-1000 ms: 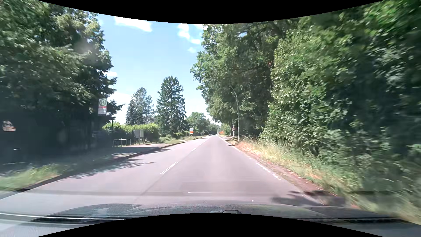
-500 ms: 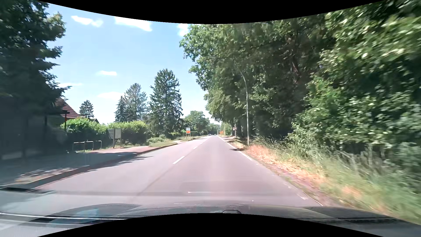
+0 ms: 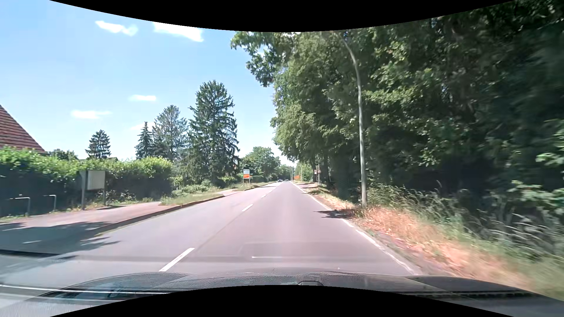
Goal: Follow the waypoints while adhering to traffic rules and regulations
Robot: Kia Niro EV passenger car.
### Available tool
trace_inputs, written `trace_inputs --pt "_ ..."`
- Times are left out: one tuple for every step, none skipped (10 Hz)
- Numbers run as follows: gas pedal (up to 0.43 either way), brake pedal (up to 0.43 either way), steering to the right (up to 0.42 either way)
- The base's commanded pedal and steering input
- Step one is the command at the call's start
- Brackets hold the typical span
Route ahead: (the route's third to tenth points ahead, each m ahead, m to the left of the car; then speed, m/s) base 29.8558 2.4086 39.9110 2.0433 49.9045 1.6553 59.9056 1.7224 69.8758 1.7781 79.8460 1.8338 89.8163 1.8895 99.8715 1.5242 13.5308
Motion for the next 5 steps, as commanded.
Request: trace_inputs --pt "0.189 0.0 -0.001" --pt "0.189 0.0 -0.001" --pt "0.189 0.0 -0.002" --pt "0.189 0.0 -0.002" --pt "0.189 0.0 -0.001"
